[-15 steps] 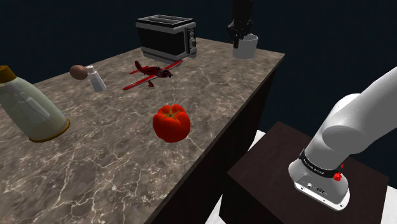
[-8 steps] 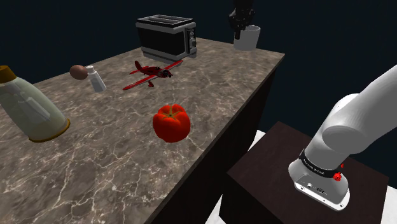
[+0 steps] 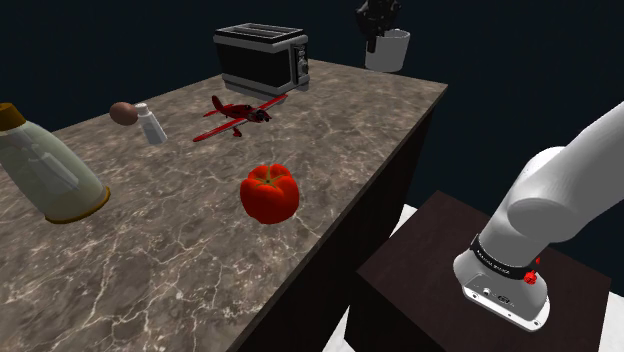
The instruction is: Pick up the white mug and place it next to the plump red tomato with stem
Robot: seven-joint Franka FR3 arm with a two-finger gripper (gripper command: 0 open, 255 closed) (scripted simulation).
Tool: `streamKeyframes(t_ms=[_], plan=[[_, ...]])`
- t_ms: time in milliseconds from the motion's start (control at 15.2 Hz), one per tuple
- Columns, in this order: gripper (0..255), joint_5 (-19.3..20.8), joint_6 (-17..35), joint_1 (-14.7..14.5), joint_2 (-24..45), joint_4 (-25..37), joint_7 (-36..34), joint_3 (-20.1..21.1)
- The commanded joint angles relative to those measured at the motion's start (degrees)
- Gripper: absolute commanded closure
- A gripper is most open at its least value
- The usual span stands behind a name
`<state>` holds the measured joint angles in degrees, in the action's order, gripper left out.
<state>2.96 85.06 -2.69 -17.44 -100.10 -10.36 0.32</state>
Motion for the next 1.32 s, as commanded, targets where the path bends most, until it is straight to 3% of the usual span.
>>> streamKeyframes(t_ms=[0, 660, 1254], plan=[[255, -0.44, -0.15, -0.86, -1.16, -1.14, -2.55, 1.66], [255, -3.61, -1.56, -5.41, -3.92, -2.91, -16.53, 11.37], [255, -5.76, -2.66, -9.16, -0.99, 1.07, -29.98, 21.00]])
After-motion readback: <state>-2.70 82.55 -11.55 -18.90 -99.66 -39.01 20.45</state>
